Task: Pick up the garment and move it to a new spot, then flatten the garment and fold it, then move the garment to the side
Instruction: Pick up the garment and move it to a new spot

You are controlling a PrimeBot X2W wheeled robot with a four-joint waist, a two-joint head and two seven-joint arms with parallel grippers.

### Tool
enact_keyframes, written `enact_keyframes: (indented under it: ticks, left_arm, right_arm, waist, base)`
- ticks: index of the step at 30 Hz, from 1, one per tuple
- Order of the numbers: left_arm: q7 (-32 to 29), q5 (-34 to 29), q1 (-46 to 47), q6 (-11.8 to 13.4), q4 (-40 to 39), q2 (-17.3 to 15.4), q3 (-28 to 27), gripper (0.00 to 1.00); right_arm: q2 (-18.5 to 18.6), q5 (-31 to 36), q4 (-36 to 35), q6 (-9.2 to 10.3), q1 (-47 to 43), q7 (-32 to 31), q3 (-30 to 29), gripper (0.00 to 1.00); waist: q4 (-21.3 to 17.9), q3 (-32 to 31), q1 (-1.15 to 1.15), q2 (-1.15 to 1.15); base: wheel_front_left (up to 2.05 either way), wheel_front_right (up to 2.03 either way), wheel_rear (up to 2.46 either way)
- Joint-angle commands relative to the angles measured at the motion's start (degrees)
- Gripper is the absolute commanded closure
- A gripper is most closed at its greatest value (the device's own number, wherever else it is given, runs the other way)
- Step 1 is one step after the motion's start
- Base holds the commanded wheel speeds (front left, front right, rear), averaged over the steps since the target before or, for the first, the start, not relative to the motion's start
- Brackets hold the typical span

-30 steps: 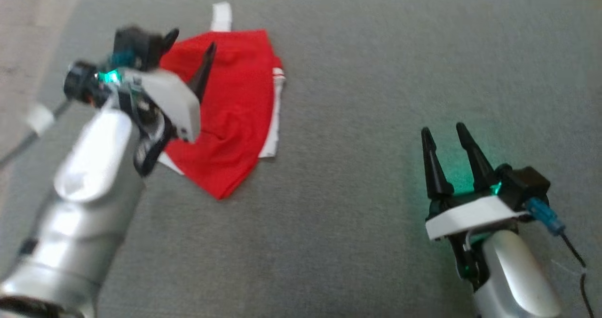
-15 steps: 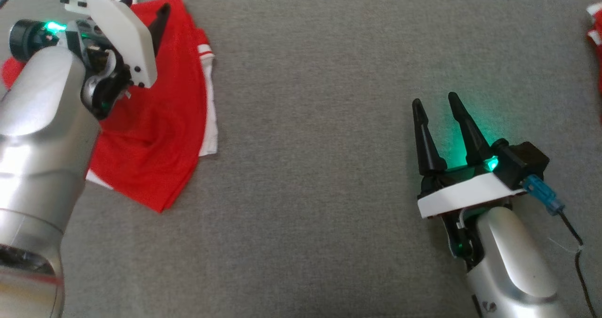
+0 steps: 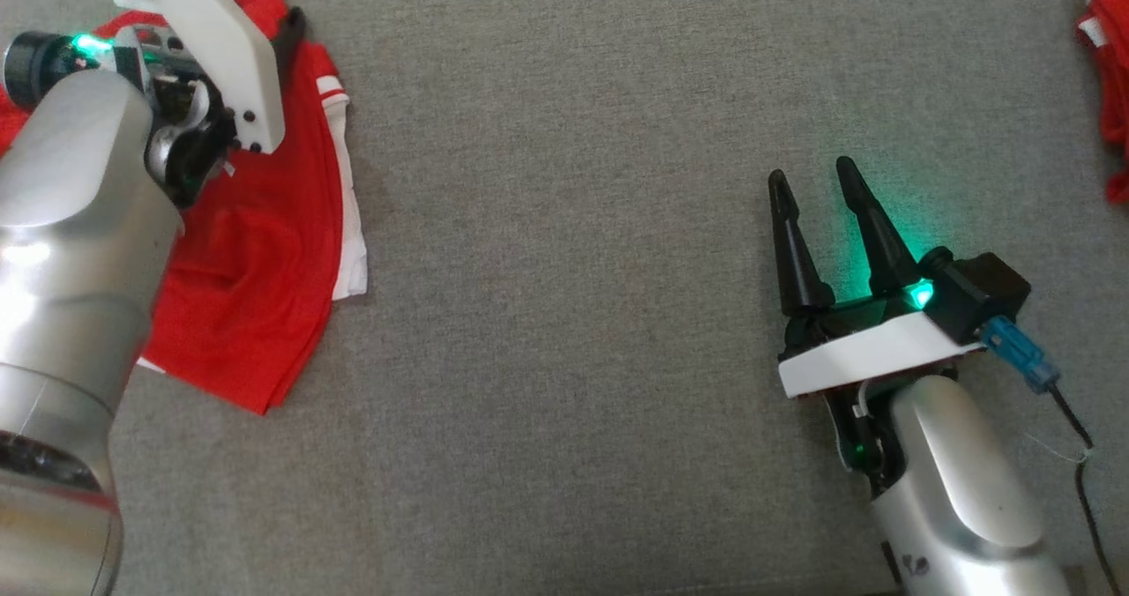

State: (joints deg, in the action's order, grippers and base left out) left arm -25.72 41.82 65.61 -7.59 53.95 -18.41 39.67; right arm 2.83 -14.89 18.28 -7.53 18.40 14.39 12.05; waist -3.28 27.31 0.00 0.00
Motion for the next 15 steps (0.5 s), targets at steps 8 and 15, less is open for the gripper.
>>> enact_keyframes:
  ticks: [8, 15]
  left_arm:
    - [6.29, 2.79, 3.44, 0.10, -1.41, -1.53, 0.21, 1.00]
    - [16.85, 4.75, 5.06, 0.10, -8.89, -1.94, 2.73, 1.00]
  right_arm:
    - [0.05, -0.22, -0.46, 0.04, 0.21, 0.61, 0.93, 0.00]
    - [0.05, -1.10, 0.08, 0.04, -0.66, 0.61, 0.90, 0.00]
  waist:
    - [0.30, -1.83, 0.00, 0.00]
    - [0.00, -6.12, 0.00, 0.00]
  base:
    - [0.00, 0.00, 0.00]
    - [0.00, 0.00, 0.00]
